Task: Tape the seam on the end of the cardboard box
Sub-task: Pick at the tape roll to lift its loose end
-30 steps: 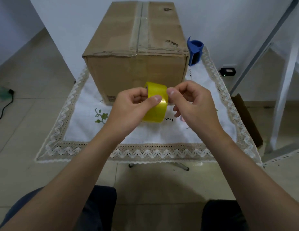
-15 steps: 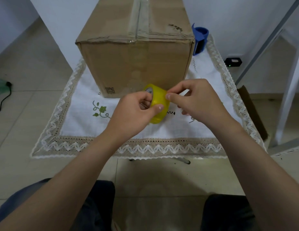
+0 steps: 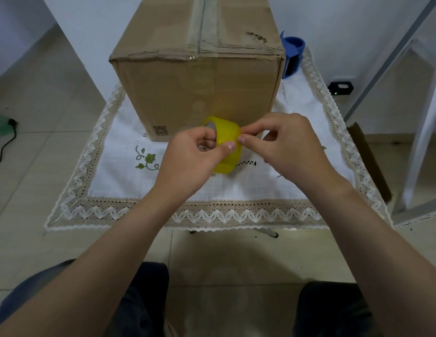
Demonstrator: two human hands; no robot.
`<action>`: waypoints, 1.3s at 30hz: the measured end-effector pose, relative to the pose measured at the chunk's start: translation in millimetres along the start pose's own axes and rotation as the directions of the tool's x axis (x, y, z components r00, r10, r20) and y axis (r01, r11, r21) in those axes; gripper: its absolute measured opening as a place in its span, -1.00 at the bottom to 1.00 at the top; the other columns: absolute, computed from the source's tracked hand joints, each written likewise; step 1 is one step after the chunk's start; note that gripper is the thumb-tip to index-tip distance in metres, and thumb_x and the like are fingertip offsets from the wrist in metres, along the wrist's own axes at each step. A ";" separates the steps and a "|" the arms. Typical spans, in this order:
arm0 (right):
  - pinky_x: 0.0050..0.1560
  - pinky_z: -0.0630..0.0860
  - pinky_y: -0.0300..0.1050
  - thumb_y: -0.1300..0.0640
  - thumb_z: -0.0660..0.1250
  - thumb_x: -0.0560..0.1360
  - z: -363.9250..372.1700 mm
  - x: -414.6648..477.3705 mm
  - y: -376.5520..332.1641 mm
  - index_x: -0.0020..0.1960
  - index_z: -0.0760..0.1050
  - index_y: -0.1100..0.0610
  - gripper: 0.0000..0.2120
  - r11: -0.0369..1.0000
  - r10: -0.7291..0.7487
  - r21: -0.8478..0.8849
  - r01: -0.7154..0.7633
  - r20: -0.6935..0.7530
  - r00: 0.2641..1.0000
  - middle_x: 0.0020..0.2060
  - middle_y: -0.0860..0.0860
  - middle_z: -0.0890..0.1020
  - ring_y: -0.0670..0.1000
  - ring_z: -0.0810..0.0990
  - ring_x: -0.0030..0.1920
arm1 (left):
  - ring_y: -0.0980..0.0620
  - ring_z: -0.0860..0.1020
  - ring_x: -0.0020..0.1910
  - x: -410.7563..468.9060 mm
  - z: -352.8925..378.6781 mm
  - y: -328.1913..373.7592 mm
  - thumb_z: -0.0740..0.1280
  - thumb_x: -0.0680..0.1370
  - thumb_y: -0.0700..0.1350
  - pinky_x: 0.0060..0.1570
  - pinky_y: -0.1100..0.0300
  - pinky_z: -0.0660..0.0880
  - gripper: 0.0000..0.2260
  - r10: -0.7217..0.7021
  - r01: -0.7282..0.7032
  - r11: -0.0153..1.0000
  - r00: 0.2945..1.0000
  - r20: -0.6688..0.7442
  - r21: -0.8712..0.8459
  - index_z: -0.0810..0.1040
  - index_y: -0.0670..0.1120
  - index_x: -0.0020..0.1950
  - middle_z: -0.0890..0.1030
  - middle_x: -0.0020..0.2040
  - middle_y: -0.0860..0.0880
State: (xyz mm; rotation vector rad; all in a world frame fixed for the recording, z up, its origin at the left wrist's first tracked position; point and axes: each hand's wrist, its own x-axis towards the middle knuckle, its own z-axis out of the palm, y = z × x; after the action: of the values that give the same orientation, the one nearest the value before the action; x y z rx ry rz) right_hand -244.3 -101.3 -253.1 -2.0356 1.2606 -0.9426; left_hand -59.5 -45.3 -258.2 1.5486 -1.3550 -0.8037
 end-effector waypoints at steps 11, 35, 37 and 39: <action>-0.38 0.70 0.09 0.09 0.54 0.52 -6.6 1.2 -1.0 -0.03 0.66 0.00 -0.92 0.982 0.140 0.112 -0.153 0.118 0.983 -0.24 -0.10 0.76 0.05 0.72 -0.28 | -0.10 0.68 -0.22 -2.7 1.0 -1.0 0.53 0.53 0.03 -0.16 -0.06 0.61 -0.86 0.081 -0.082 0.989 0.997 0.009 0.126 0.69 -0.03 -0.05 0.70 -0.19 -0.03; -0.29 0.70 0.11 0.11 0.50 0.56 -11.5 -3.1 -4.4 -0.08 0.62 0.04 -0.92 0.947 0.221 0.198 -0.254 0.175 0.959 -0.25 -0.04 0.78 0.08 0.77 -0.27 | -0.29 0.64 -0.25 -5.0 9.9 -2.5 0.53 0.53 -0.05 -0.25 -0.16 0.60 -0.86 0.118 -0.118 0.992 0.993 -0.007 0.039 0.66 -0.10 -0.05 0.68 -0.20 -0.19; -0.33 0.69 0.08 0.09 0.51 0.56 -11.6 -3.9 -4.2 -0.03 0.59 0.02 -0.91 0.955 0.211 0.177 -0.237 0.155 0.965 -0.25 -0.06 0.78 0.06 0.76 -0.30 | -0.26 0.64 -0.28 -4.2 11.0 -2.5 0.53 0.53 -0.06 -0.27 -0.11 0.59 -0.87 0.109 -0.109 0.994 0.994 -0.009 0.028 0.67 -0.10 -0.05 0.68 -0.20 -0.18; -0.35 0.68 0.08 0.08 0.50 0.56 -11.1 -4.7 -3.7 -0.04 0.60 0.01 -0.91 0.958 0.217 0.159 -0.239 0.142 0.966 -0.26 -0.09 0.77 0.04 0.76 -0.32 | -0.22 0.62 -0.33 -4.0 12.8 -3.4 0.53 0.53 -0.05 -0.29 -0.06 0.56 -0.86 0.112 -0.111 0.993 0.994 -0.011 0.025 0.66 -0.11 -0.06 0.68 -0.22 -0.17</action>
State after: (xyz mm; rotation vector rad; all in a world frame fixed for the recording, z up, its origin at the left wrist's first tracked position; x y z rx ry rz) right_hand -252.7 -96.6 -244.9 -1.7419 1.2667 -0.7775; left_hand -70.4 -44.1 -266.6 1.4803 -1.4342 -0.7099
